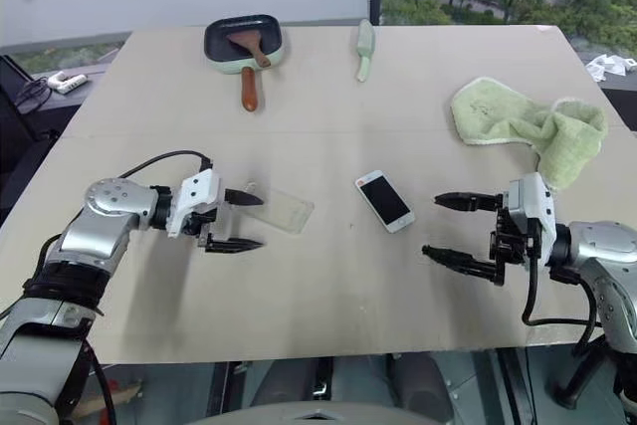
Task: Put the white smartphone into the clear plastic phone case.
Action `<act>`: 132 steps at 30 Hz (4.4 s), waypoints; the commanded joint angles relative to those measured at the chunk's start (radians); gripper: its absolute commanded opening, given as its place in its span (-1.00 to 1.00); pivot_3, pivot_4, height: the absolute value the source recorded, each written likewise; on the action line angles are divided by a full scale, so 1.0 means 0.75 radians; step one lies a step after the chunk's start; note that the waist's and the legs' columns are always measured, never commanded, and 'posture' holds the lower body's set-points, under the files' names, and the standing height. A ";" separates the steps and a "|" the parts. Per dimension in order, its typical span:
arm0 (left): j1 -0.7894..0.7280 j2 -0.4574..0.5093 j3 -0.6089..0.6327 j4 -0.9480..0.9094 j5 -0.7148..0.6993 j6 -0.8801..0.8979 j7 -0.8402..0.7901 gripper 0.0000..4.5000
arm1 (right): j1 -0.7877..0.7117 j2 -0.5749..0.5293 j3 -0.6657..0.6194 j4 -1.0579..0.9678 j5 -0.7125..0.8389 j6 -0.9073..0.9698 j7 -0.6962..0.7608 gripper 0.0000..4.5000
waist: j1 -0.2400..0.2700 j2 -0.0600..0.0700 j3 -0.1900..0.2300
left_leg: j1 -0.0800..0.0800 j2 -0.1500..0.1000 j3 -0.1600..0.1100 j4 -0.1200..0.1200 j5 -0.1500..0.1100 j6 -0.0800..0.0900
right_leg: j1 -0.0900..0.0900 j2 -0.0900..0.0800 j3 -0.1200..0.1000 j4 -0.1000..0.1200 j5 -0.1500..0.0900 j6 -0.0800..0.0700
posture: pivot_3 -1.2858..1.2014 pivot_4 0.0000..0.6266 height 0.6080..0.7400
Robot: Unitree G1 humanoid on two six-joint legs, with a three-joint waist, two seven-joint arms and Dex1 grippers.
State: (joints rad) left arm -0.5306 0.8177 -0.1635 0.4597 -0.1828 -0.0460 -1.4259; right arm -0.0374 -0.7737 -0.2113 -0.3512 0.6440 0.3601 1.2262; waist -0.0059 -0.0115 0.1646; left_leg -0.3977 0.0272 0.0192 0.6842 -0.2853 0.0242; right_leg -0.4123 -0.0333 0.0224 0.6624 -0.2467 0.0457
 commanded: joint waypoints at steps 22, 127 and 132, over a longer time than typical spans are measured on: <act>0.302 -0.121 -0.031 -0.850 -0.097 0.455 0.198 -0.95 | -0.025 -0.009 0.006 -0.008 0.043 -0.061 0.021 1.00 | 0.004 -0.001 0.000 | 0.000 0.004 -0.007 0.001 0.000 0.000 | 0.000 -0.002 0.001 0.001 0.000 0.000 | 0.03 -0.52 1.00; 0.141 -0.054 -0.013 -0.665 -0.242 0.384 -0.009 -0.97 | -0.901 0.147 1.053 0.152 -0.902 0.169 -0.001 0.29 | -0.009 -0.013 -0.007 | -0.001 0.001 -0.007 0.000 0.000 0.000 | -0.002 -0.001 0.000 0.000 0.000 0.000 | 0.03 -0.52 1.00; 0.178 -0.070 -0.040 -0.683 -0.207 0.371 0.004 -0.97 | -0.909 0.166 1.076 0.152 -0.916 0.174 0.036 0.29 | -0.009 -0.013 -0.007 | -0.001 0.001 -0.007 0.000 0.000 0.000 | -0.002 -0.001 -0.001 0.000 0.000 0.000 | 0.03 -0.52 1.00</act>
State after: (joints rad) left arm -0.4098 0.7689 -0.1841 -0.0207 -0.3466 0.2502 -1.4265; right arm -0.6964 -0.6544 0.5865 -0.2002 -0.0389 0.4980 1.2317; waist -0.0126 -0.0215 0.1593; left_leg -0.3984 0.0277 0.0141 0.6840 -0.2853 0.0243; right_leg -0.4139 -0.0339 0.0220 0.6626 -0.2467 0.0454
